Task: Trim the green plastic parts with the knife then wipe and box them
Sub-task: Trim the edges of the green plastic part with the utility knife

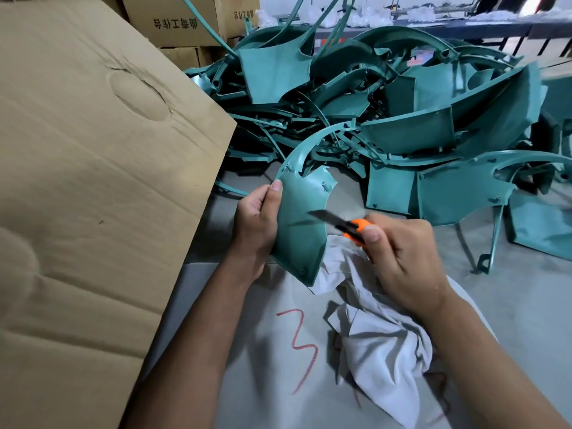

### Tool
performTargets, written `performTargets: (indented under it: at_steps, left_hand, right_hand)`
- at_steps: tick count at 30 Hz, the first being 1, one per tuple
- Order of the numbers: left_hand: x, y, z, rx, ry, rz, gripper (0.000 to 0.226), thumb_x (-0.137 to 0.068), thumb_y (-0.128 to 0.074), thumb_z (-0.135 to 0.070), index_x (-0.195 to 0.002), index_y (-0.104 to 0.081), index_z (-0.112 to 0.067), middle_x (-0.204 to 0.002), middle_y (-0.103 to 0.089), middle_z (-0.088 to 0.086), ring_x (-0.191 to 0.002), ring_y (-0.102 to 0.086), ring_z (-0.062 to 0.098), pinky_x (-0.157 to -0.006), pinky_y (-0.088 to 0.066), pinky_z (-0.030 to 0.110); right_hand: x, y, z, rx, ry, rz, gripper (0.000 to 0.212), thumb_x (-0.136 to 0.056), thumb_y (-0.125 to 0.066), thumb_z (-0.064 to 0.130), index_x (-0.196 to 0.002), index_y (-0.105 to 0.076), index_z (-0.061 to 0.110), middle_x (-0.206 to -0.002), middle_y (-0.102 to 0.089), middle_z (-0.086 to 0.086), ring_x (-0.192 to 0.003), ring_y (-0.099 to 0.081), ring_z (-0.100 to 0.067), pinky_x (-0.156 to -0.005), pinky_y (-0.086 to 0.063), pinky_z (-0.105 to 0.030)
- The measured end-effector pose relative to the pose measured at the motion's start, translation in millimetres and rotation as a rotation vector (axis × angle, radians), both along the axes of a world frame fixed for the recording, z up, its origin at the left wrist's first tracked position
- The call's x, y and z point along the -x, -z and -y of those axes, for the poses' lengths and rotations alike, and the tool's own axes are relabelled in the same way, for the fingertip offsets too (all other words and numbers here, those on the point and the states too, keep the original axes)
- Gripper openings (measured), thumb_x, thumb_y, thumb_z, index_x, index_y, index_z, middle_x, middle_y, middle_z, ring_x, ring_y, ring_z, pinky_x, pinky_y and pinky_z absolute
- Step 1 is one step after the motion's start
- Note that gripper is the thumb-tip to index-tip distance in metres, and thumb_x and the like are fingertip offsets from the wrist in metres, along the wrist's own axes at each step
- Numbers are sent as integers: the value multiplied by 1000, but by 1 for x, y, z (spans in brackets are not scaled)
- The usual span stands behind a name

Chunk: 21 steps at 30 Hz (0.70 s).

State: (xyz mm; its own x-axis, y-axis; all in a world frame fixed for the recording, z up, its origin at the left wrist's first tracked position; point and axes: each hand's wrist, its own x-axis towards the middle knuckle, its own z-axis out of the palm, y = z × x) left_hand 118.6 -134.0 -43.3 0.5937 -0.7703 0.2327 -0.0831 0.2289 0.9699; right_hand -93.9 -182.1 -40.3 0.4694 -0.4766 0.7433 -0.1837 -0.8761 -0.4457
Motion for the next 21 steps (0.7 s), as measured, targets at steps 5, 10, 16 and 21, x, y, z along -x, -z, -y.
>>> performTargets:
  at_steps: [5,10,16,21]
  left_hand:
    - [-3,2,-2,-27,27,16,57,-96,-52,-49,-93,-58,8,-75,-57,10,-69,-50,19,-58,-39,29]
    - [2,-1,-2,-19,19,6,61,-96,-52,-47,-96,-54,14,-78,-55,13,-71,-47,21,-61,-37,33]
    - [1,0,-2,-25,26,-10,58,-95,-51,-47,-97,-59,10,-77,-57,12,-71,-51,20,-61,-41,32]
    - [1,0,-3,-32,31,11,54,-98,-52,-45,-91,-57,9,-70,-54,7,-64,-48,16,-53,-37,27]
  right_hand:
    - [1,1,7,0,187,47,48,-111,-29,52,-67,-38,37,-51,-35,13,-44,-40,-6,-45,-33,-28]
    - [6,3,6,-33,81,58,53,-112,-30,51,-67,-45,26,-54,-42,7,-46,-42,-9,-46,-30,-27]
    - [-3,3,2,2,49,8,43,-111,-30,53,-69,-32,42,-53,-32,12,-45,-38,-9,-47,-25,-27]
    - [9,6,13,-75,305,56,65,-111,-31,49,-64,-48,7,-51,-45,-9,-46,-45,-30,-47,-37,-47]
